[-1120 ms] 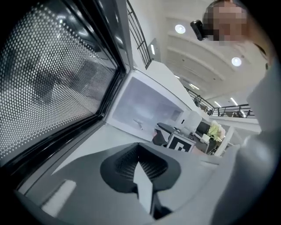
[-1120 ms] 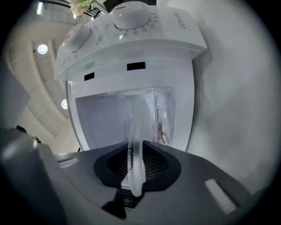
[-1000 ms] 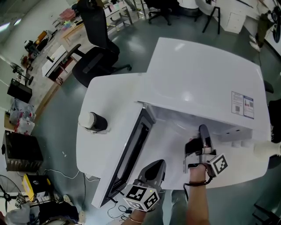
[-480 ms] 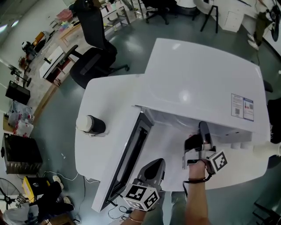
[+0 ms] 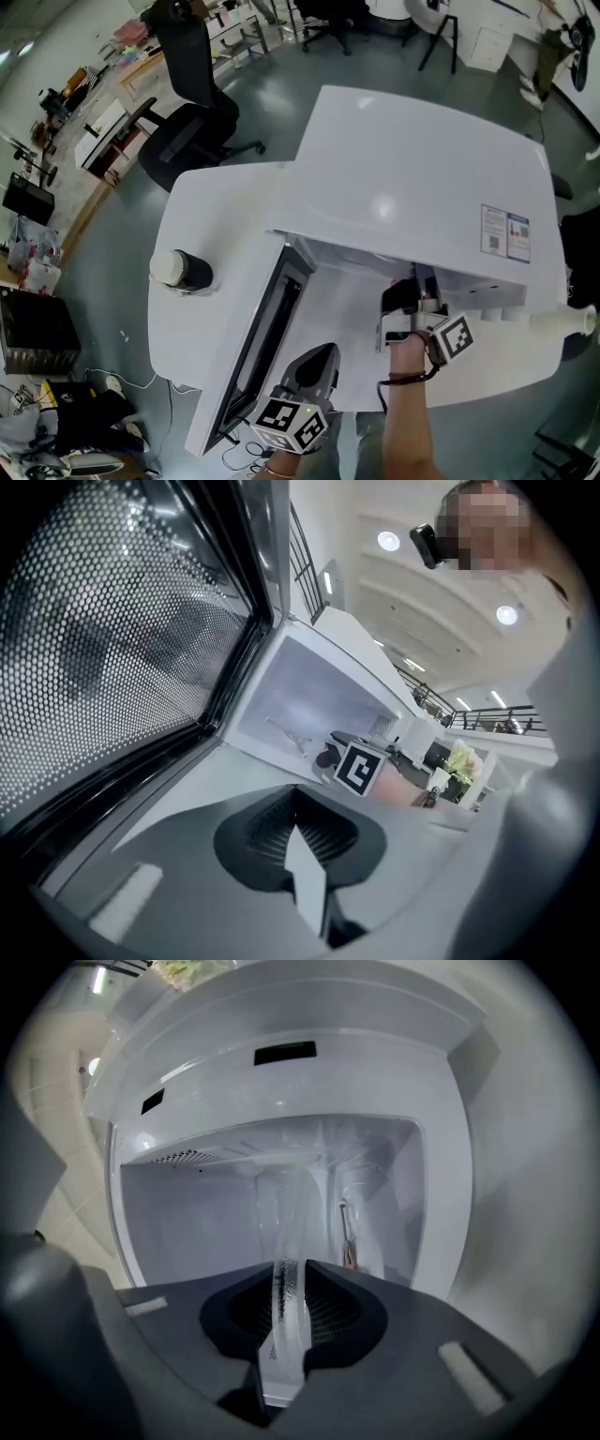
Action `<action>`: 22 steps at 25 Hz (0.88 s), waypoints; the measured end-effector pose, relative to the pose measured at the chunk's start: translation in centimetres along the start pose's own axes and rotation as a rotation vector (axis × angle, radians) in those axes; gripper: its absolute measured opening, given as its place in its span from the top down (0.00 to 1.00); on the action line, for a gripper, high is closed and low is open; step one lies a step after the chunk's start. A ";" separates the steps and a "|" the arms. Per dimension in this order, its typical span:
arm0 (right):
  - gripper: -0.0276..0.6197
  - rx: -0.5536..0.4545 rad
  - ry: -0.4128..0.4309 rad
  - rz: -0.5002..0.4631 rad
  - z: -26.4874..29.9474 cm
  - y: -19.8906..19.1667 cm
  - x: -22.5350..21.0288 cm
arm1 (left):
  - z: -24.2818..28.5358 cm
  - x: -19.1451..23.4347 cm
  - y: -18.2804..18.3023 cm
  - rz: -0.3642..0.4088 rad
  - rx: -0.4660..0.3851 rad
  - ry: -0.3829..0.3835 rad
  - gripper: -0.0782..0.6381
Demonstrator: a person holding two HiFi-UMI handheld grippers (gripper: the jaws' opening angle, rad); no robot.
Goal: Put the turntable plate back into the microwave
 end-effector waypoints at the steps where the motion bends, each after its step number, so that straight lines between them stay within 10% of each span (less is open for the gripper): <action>1: 0.86 0.000 0.003 0.000 0.1 0.0 0.0 | 0.0 0.0 0.0 -0.001 0.000 0.001 0.89; 22: 0.86 -0.023 -0.027 -0.003 1.9 1.1 -0.3 | 0.7 0.0 -0.1 -0.002 0.012 0.001 0.89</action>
Point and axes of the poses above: the fingertips, and each gripper's own axes: z forward along the fingers, x to its left, y out of its top, the point moved 3 cm from there along -z, backward along the fingers, and after that the axes turned 4 degrees about x, right-handed, at the moved point
